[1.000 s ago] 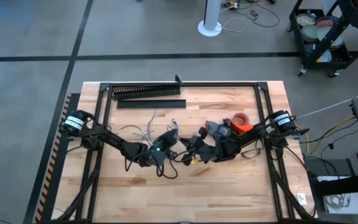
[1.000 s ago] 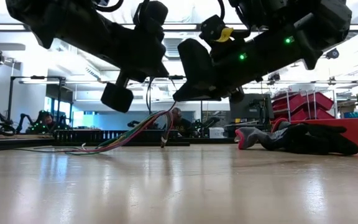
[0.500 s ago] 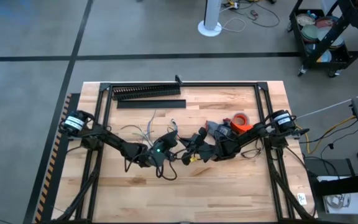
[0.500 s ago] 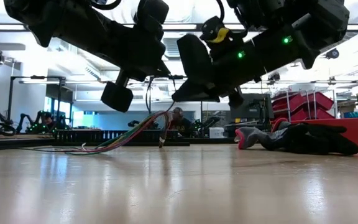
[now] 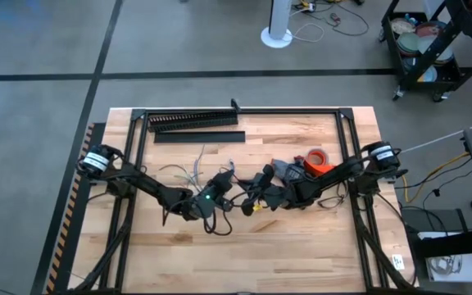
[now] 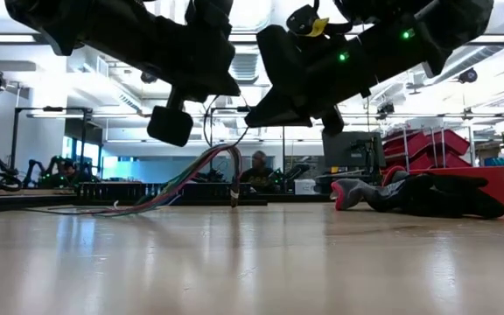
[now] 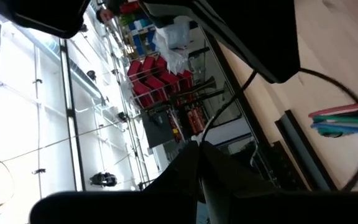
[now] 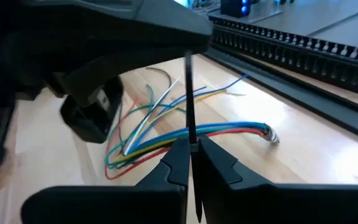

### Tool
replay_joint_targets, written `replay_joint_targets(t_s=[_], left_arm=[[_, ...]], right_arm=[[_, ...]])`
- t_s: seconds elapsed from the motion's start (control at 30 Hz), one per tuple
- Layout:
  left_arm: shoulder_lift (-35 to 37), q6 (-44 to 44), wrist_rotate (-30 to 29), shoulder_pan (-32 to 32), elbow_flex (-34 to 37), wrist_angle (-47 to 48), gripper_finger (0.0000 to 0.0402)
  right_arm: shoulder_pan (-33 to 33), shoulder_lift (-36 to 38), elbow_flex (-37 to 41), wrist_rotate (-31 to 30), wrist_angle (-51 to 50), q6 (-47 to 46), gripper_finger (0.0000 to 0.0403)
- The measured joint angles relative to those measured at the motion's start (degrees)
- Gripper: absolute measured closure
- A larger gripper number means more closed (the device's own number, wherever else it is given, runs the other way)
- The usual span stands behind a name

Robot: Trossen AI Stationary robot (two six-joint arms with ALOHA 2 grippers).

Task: Ziptie cables
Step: Wrap the black zip tie on the cable

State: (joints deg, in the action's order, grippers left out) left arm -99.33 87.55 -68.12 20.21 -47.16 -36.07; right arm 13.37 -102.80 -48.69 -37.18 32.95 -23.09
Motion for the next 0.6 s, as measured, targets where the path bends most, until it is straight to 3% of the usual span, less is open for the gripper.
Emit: replay_joint_targets(t_s=[0.6], left_arm=[[-1.00,0.95,0.69,-0.15,0.00,-3.42,0.0402]], right_arm=[[-0.48,0.19,-0.39,1.67,-0.03,1.29,0.0403]])
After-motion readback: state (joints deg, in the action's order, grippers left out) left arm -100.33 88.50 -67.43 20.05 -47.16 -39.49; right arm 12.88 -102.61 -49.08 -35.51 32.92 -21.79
